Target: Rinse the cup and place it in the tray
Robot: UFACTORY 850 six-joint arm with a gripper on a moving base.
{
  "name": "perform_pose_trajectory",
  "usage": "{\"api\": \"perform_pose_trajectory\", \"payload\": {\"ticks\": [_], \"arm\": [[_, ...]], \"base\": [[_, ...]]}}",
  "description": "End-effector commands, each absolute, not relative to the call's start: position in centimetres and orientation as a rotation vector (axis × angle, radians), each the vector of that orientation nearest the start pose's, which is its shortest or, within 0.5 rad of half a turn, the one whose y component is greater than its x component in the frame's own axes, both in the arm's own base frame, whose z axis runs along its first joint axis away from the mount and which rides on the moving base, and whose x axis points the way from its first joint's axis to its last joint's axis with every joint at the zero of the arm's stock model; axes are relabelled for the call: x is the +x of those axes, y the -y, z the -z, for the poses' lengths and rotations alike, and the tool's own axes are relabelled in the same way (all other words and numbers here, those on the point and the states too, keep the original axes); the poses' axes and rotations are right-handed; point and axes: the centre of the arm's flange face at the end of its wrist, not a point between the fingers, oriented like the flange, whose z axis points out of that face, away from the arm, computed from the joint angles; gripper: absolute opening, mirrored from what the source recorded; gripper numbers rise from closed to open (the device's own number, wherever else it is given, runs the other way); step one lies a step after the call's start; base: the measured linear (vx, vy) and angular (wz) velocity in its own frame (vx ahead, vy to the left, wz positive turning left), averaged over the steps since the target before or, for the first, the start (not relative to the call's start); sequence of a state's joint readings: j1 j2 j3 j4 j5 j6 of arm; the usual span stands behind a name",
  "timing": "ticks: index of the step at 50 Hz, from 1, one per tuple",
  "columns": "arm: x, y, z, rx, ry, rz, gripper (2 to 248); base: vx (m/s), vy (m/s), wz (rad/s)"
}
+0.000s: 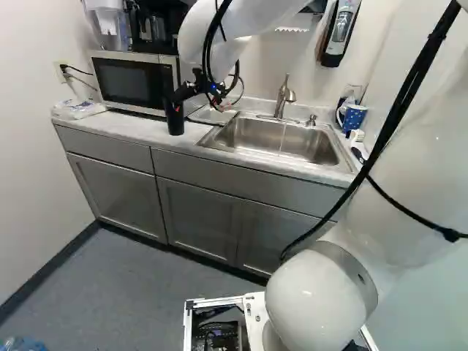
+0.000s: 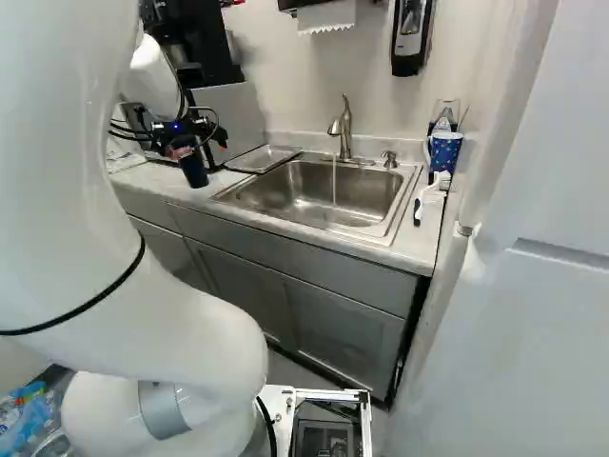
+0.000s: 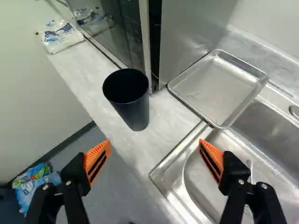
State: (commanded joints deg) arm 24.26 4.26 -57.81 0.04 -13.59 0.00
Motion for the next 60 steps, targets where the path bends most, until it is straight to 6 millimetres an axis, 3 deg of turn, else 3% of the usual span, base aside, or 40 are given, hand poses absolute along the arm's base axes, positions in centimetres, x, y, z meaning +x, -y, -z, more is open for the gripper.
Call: {"api": "perform_pose_trajectory", "payload": {"ticks": [25,60], "arm": [[45.3,-22.7,-60.6,-2.577,0.607,1.273,247],[45.6,-24.2,-58.0,-2.468,0.614,1.398,247]], "base": [[0.0,0.0,0.0],[0.0,0.0,0.0]]}}
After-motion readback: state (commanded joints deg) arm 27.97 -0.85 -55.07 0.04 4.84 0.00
